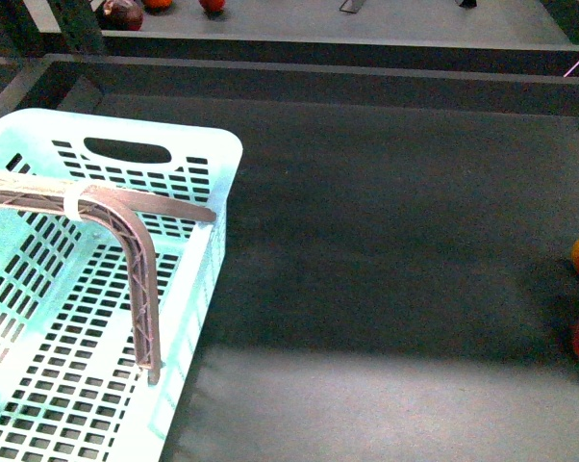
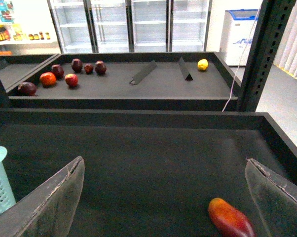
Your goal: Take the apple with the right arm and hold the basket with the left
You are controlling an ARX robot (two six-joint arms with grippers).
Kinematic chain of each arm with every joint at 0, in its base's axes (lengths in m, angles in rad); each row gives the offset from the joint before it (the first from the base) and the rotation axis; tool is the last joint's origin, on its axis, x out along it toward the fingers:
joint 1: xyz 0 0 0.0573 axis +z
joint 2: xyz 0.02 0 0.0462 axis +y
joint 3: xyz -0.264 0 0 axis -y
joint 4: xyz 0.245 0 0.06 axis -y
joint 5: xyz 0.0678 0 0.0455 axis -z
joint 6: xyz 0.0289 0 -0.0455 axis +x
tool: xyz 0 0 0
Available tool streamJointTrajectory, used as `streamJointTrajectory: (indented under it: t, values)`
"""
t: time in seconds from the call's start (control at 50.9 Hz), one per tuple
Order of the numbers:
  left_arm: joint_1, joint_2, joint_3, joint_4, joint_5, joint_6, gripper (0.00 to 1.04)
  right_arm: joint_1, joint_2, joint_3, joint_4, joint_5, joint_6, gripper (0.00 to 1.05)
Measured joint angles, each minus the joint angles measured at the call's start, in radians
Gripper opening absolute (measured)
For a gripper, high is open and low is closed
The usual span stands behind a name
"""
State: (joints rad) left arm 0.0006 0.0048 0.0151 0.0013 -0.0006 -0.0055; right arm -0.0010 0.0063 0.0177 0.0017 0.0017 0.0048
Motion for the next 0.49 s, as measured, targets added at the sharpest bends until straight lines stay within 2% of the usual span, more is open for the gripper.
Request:
streamJointTrajectory:
  t: [0.491]
  values:
    - [0.0, 0.0, 0.0, 0.0, 0.0, 0.0, 0.98, 0.0, 0.0, 0.0, 0.0, 0.0, 0.0, 0.96]
